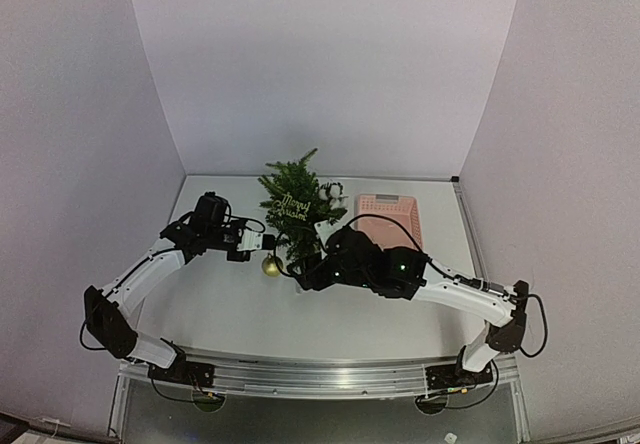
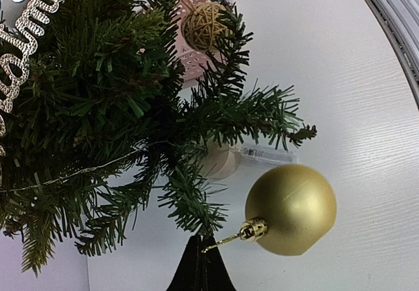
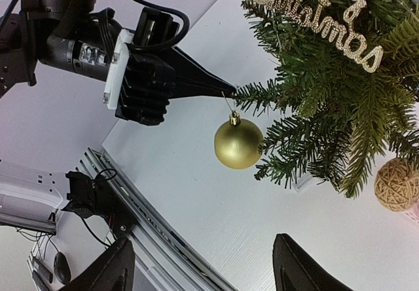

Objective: Decorate the small christmas tree

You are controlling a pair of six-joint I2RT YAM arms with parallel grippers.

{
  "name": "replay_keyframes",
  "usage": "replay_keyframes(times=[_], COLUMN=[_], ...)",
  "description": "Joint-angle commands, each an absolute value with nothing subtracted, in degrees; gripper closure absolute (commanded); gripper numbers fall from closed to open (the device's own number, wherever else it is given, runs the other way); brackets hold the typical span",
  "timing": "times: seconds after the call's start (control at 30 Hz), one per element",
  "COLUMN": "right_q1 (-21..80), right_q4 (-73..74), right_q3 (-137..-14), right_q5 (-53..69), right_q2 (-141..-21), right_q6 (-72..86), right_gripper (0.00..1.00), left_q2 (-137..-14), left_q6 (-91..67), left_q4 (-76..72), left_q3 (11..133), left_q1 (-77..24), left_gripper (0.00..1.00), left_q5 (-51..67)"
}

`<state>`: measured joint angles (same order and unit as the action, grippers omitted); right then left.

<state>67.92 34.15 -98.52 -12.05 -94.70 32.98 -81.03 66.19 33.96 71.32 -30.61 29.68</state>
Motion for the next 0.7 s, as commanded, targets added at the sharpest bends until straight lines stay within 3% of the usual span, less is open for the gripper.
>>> replay_keyframes(times=[0.0, 0.37, 0.67], right_q1=[67.91, 70.70, 70.84], right_q4=[32.18, 26.44, 8.44], right_q3=[-97.34, -99.45, -90.87], right_q5=[-12.65, -15.16, -18.06], right_q2=[-92.22, -96.69, -96.29], right_q6=[32.87, 24.18, 16.29], right_gripper=[0.30, 0.38, 0.45], left_q2=[-80.72, -77.51, -74.44], left_q6=[65.46, 58.31, 50.48], left_q4=[31.33, 32.39, 35.26], left_q3=[74.02, 73.58, 74.49], left_q1=[-30.83, -30.85, -30.76], left_gripper=[1.00, 1.00, 1.00], left_q5=[28.56, 26.07, 25.18])
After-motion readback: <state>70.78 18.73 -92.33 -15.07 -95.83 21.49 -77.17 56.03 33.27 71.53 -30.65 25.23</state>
